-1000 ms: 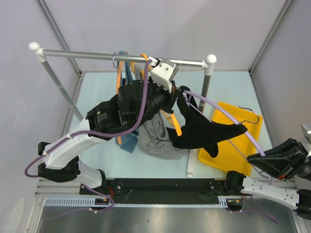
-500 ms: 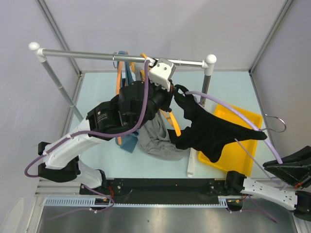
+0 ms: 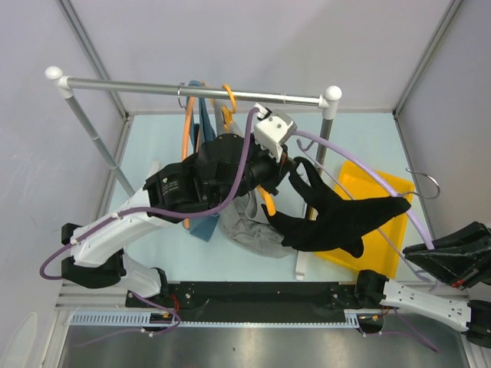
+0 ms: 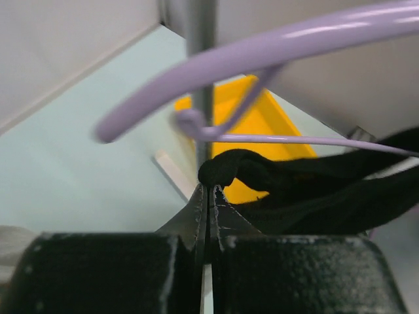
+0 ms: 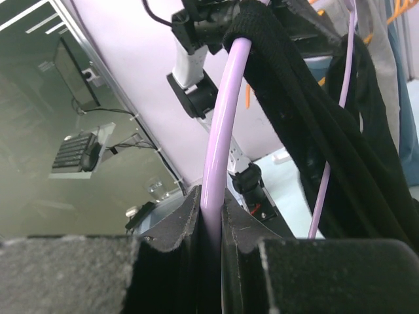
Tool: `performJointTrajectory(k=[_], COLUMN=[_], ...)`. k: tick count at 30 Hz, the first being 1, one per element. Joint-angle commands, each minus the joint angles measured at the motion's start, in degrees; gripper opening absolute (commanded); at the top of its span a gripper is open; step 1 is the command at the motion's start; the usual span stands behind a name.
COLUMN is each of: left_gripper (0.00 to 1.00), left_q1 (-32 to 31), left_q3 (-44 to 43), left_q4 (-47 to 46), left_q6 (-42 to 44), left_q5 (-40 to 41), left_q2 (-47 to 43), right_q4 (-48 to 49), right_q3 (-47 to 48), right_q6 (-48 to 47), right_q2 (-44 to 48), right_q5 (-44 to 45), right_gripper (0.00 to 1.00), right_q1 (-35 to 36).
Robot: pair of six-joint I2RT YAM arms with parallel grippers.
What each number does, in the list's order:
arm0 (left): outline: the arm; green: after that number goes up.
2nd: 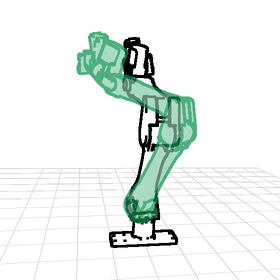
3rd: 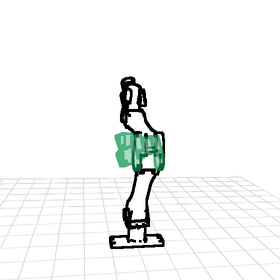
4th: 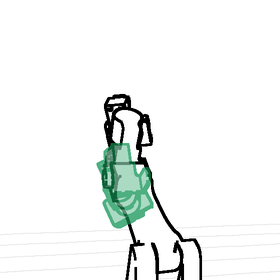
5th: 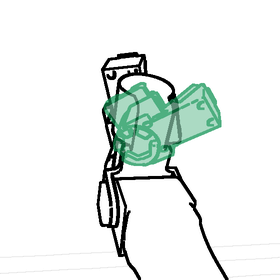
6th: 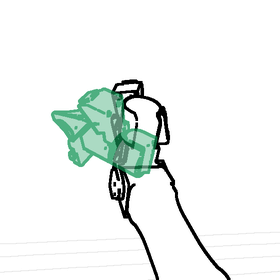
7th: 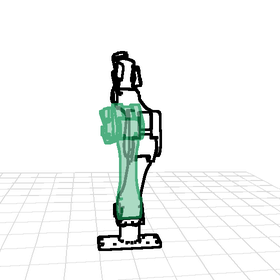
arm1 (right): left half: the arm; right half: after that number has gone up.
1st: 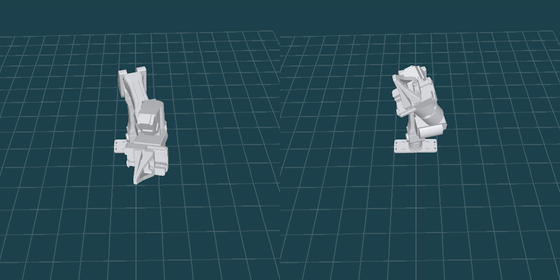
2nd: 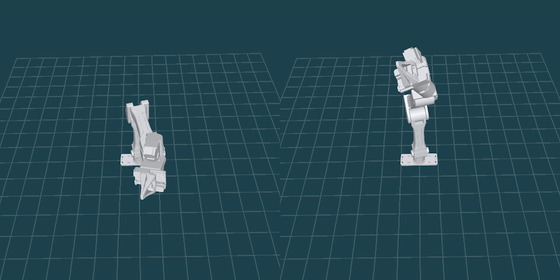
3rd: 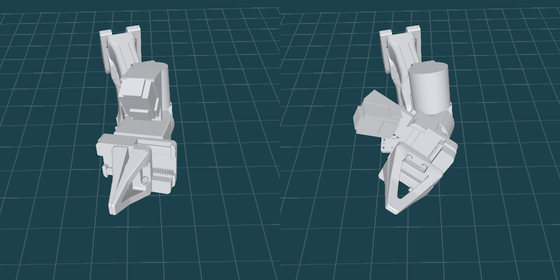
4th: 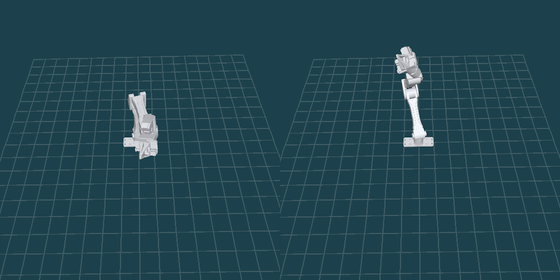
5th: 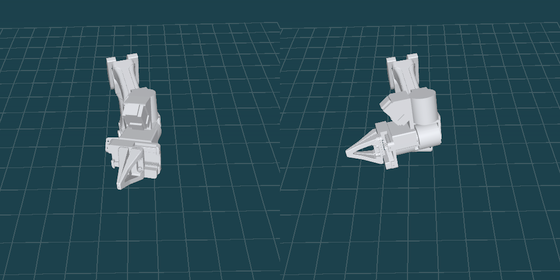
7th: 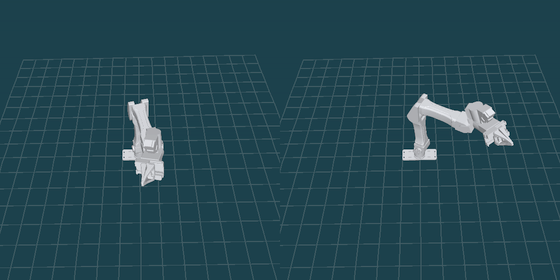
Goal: Remove the tank top from the hanger
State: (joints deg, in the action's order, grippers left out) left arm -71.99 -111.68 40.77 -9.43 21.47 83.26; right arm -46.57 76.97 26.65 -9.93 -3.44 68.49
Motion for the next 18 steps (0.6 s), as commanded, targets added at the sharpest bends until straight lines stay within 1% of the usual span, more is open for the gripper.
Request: performJointTrajectory(k=[1,2,3,5,6,7,9,12,15,16,18], left_gripper=[0.02,0.08,0.25,0.46,0.67,0.74,0.84,0.85,0.83,0.83,0.83], left_q1=[-0.2,-0.2,-0.2,-0.1,-0.2,-0.1,-0.2,-0.1,-0.1,-0.2,-0.2], left_q3=[2.7,3.0,3.3,3.7,3.7,3.6,3.5,4.9,7.8,9.9,11.2], left_q4=[-1.6,-1.2,-1.0,-0.5,-0.3,-0.2,-0.8,-4.6,-11.0,-14.6,-17.2], left_q6=[1.2,1.6,2.0,2.7,2.8,2.7,2.3,-0.1,-3.2,-3.7,-3.1], left_q5=[-14.1,-15.2,-15.6,-16.3,-16.7,-16.9,-17.7,-19.4,-24.5,-26.7,-27.9], left_q2=[-4.0,-4.4,-4.9,-6.5,-7.1,-8.5,-9.8,-13.2,-15.5,-16.1,-16.8], right_q4=[5.0,4.9,5.1,6.0,6.7,6.9,7.4,8.9,11.8,12.6,14.2], right_q3=[-0.8,-1.6,-2.2,-4.8,-5.4,-5.9,-6.7,-7.8,-9.4,-9.9,-10.5], right_q6=[-0.7,-0.5,0.2,0.7,1.0,1.2,1.4,1.1,1.0,0.9,0.6], right_q2=[-3.8,-3.9,-3.7,-3.6,-3.8,-4.1,-5.3,-7.1,-8.6,-9.5,-10.4], right_q5=[1.2,1.8,2.1,2.4,2.6,2.5,2.6,3.0,2.4,2.2,2.0], right_gripper=[0.0,0.0,0.0,0.0,0.0,0.0,0.0,0.0,0.0,0.0,0.0], right_q1=[0.0,0.1,0.1,0.0,0.1,0.1,0.0,0.0,0.0,-0.1,0.0])
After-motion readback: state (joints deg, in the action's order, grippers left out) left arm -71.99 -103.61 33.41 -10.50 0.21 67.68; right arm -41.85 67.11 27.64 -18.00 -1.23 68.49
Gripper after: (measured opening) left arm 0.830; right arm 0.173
